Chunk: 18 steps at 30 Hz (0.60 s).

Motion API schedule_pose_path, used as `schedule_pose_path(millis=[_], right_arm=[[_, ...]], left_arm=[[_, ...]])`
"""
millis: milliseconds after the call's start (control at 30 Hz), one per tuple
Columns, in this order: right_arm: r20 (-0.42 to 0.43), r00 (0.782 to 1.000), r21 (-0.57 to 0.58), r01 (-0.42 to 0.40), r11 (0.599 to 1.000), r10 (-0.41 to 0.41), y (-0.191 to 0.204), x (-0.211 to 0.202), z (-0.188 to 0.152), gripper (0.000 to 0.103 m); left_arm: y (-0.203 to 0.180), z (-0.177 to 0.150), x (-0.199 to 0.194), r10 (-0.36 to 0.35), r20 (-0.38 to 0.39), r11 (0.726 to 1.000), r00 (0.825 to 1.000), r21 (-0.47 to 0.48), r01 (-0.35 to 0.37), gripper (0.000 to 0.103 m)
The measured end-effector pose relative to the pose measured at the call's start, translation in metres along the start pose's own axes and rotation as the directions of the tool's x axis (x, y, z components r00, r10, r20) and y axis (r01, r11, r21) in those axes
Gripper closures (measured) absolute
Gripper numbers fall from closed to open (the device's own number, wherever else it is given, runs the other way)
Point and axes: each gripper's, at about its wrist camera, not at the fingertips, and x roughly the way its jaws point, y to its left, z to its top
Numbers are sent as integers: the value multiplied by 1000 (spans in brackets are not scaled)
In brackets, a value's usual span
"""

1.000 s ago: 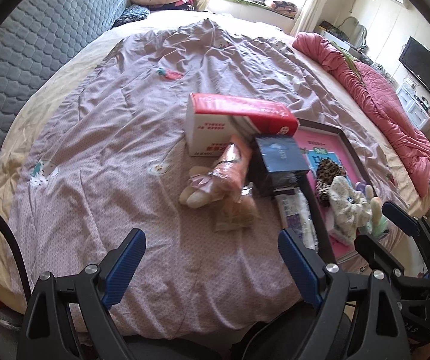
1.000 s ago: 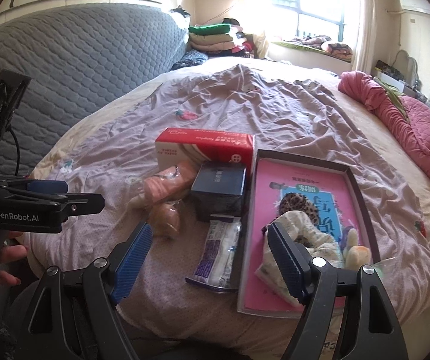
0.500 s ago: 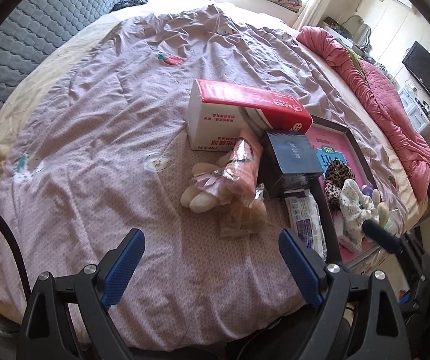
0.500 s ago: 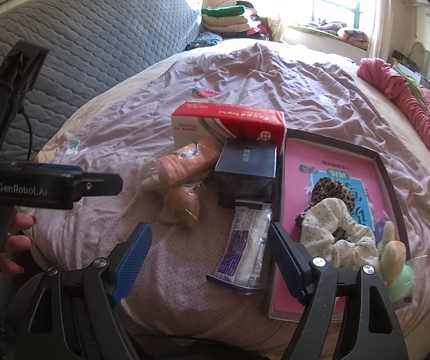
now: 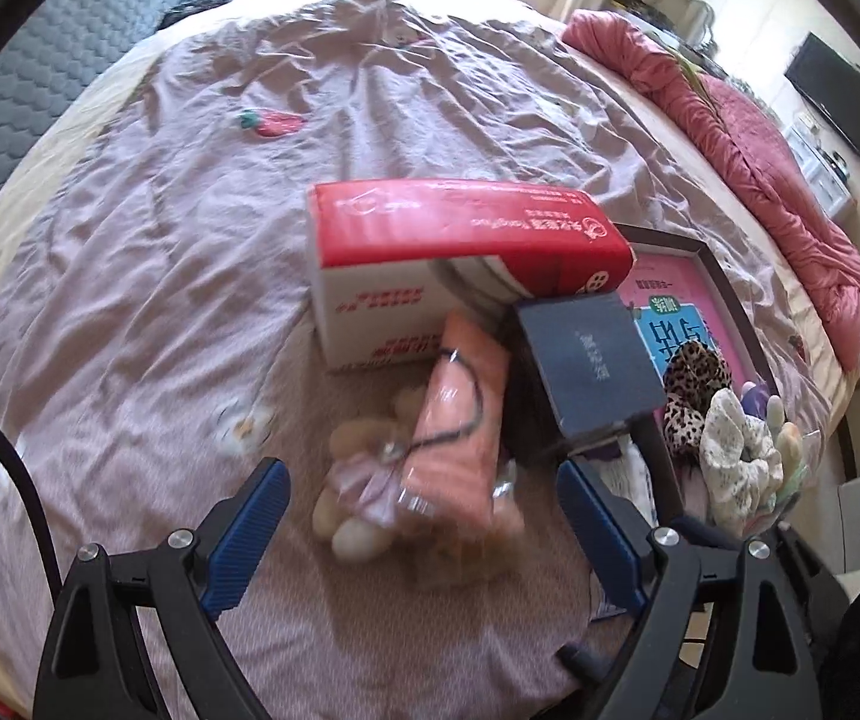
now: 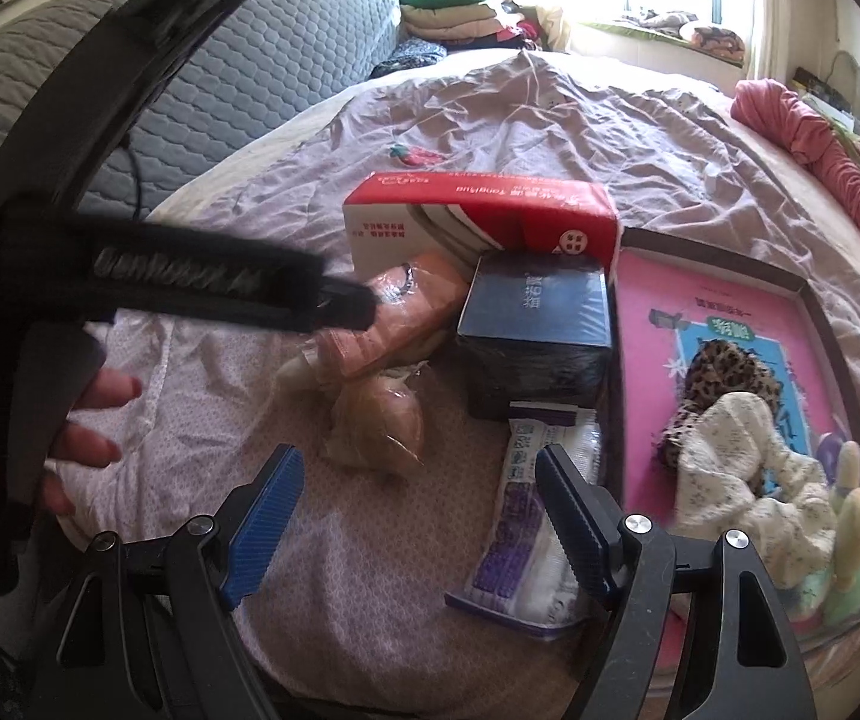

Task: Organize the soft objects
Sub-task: 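Grasp the pink towel roll with the left tool while the right tool grasps the bagged bun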

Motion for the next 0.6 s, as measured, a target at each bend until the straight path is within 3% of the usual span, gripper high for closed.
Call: schedule_pose_path(millis=[333, 600], right_arm=[[-19, 1000, 29, 3, 1000, -2, -5, 28, 4, 22], [-40, 999, 45, -28, 999, 30, 0, 53, 8, 22]], left_arm=[[-20, 18, 37, 8, -102, 990, 995, 140, 6, 31], [-8, 20, 49, -61, -154, 991, 986, 112, 79, 53]])
